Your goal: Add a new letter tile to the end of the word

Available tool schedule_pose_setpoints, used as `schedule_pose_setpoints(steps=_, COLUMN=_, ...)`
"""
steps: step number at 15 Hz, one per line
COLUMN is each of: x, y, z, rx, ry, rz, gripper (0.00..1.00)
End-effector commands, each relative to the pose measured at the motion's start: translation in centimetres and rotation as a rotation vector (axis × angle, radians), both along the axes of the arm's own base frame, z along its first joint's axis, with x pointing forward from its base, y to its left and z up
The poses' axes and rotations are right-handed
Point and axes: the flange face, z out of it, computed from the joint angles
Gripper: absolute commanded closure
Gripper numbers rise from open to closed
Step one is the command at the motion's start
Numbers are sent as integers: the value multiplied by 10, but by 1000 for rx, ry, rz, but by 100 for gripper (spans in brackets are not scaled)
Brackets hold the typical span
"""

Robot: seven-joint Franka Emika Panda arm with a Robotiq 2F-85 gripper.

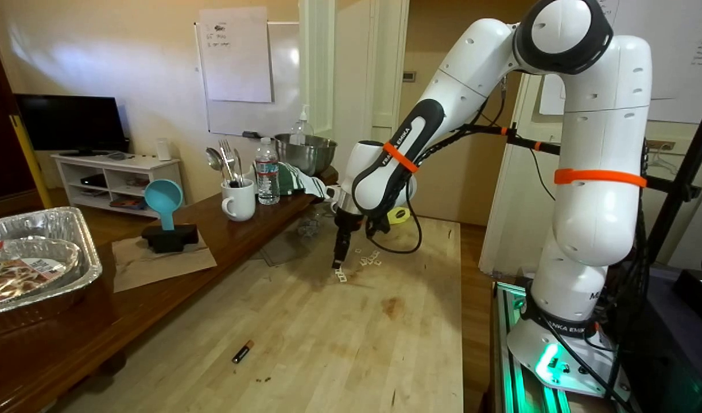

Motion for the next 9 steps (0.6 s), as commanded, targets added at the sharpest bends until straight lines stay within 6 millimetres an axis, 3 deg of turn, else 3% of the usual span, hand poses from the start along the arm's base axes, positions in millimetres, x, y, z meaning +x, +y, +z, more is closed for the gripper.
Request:
schedule_pose_setpoints(steps=1, x=-14, y=-1, z=9, rx=-4, ry=16, rz=2, gripper=0)
schedule_pose_setpoints(steps=6, x=-23, y=-1, z=15, rx=-9, ry=21, rz=5, gripper=0)
schedule_pose_setpoints(steps=7, x=-11, y=-2, z=9, rx=-10, ry=-6, rz=-6, gripper=0)
schedule_pose_setpoints(steps=9, x=-14, y=-2, z=11, rx=-10, ry=0, rz=-5, gripper=0)
